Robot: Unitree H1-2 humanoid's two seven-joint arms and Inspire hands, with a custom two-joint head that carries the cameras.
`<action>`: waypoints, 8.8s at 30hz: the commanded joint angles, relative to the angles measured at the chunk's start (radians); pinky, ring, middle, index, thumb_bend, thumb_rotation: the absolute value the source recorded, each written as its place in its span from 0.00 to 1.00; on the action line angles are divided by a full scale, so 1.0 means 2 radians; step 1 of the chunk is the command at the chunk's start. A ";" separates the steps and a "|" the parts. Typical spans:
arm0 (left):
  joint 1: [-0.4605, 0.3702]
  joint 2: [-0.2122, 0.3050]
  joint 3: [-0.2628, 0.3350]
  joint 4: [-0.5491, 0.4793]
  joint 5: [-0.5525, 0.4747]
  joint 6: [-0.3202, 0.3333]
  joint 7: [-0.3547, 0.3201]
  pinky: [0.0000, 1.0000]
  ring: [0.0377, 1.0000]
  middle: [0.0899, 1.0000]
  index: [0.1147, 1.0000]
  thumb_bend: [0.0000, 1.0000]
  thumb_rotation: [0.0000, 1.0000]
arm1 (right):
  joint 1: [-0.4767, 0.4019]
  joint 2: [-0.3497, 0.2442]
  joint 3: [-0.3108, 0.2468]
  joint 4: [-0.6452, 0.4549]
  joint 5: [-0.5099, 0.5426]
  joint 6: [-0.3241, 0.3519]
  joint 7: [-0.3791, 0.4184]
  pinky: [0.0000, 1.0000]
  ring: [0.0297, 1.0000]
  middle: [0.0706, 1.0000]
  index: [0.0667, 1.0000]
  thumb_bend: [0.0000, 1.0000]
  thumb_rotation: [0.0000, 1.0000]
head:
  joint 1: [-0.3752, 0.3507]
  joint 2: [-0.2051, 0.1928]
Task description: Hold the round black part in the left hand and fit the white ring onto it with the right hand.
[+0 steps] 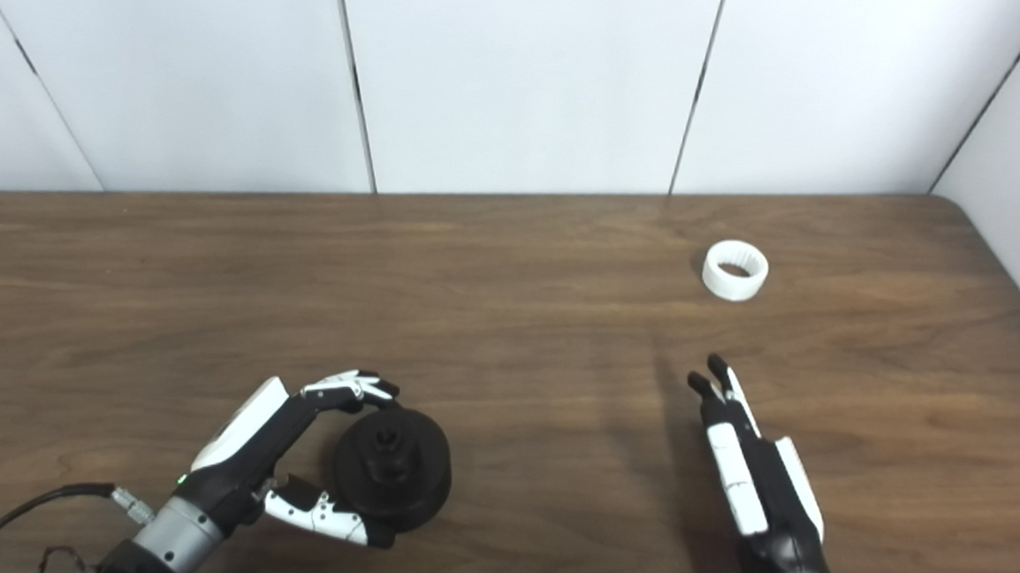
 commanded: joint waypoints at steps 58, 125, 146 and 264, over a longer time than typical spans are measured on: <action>0.009 -0.016 -0.020 0.068 0.126 0.006 -0.015 0.94 0.93 0.83 0.42 0.52 0.06 | -0.027 0.004 -0.011 -0.043 0.018 0.026 -0.006 1.00 1.00 0.94 0.99 0.64 1.00 | 0.017 0.020; 0.021 0.004 -0.014 0.080 0.120 -0.017 -0.001 0.84 0.91 0.82 0.42 0.52 0.06 | -0.430 -0.214 0.032 0.273 -0.422 0.099 0.262 0.98 1.00 0.99 0.88 0.90 0.30 | -0.086 -0.025; 0.028 0.008 -0.012 0.073 0.120 -0.019 0.000 0.84 0.92 0.82 0.42 0.52 0.06 | -0.466 -0.211 0.072 0.354 -0.434 0.099 0.265 0.99 1.00 0.96 0.89 0.92 0.32 | -0.078 -0.024; 0.030 0.008 -0.034 0.054 0.188 -0.021 0.000 0.82 0.88 0.81 0.42 0.52 0.06 | -0.443 -0.241 0.139 0.348 -0.355 0.046 0.122 0.84 0.90 0.80 0.45 0.52 0.13 | -0.049 0.001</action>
